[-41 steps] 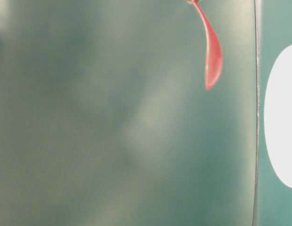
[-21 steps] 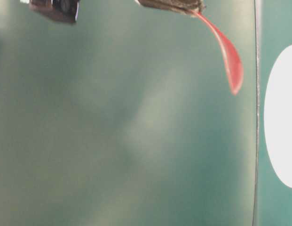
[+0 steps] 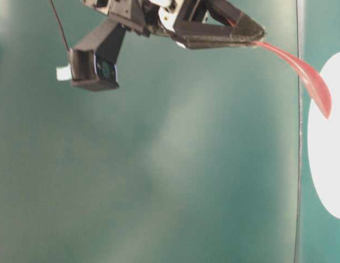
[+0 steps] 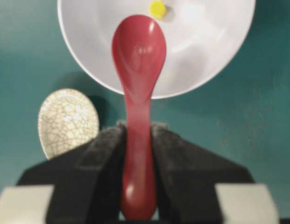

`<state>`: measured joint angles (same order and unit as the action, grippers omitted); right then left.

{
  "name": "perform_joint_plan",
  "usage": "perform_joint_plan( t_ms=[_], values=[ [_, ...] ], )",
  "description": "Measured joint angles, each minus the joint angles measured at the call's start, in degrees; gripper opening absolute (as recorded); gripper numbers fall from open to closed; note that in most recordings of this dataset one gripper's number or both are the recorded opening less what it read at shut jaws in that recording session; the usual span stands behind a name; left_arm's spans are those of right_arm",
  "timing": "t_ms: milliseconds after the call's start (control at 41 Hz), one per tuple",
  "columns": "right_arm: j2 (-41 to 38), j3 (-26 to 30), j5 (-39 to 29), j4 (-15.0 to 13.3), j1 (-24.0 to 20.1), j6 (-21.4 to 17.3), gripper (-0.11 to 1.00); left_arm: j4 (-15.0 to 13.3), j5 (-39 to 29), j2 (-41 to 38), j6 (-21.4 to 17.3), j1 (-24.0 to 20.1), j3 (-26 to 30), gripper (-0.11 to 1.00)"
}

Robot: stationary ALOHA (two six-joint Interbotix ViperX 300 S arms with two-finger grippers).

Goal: Scoop the yellow hexagonal prism block from the bowl with a spoon using the right arm.
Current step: 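Dip the spoon bowl into the white bowl beside the yellow block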

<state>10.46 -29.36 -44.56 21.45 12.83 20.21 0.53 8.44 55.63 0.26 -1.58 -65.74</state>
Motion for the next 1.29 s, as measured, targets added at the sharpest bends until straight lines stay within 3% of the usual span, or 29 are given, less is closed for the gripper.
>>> perform_joint_plan(
  t_ms=[512,1292],
  values=[
    [-7.56,7.38,-6.59,-1.32,0.00,-0.53,0.23,0.00,0.09,0.00,0.00,0.00,0.00,0.04],
    [-13.80,7.82,-4.57,-1.32,-0.53,-0.44,0.23,0.00,0.09,-0.09,-0.09,0.00,0.00,0.04]
  ],
)
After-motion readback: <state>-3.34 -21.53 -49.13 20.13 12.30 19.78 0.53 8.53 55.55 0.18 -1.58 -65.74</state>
